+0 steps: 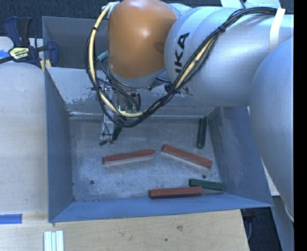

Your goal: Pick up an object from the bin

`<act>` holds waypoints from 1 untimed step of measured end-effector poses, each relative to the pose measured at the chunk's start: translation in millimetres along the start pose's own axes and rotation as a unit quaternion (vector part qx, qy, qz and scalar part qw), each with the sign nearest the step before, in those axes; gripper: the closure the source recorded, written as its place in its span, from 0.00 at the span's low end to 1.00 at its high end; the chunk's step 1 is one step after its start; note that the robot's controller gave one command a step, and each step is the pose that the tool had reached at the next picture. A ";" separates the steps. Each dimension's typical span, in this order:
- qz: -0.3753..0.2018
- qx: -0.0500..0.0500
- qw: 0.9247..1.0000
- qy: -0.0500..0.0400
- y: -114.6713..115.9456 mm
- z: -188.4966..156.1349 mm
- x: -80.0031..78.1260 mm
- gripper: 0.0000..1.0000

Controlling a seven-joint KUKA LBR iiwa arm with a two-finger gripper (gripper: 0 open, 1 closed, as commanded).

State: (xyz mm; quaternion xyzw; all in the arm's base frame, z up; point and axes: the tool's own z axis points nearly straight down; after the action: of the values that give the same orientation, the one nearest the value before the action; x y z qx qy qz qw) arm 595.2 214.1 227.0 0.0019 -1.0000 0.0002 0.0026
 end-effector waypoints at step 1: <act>0.002 -0.001 1.000 -0.004 -1.1 -5.0 -1.9 0.00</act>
Offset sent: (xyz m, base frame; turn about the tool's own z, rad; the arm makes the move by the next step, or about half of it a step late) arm -0.0230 -0.0821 -0.0683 -0.1371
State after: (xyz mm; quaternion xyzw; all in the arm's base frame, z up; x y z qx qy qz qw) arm 597.1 213.0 232.0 0.0000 -1.0000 -0.0007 -0.0017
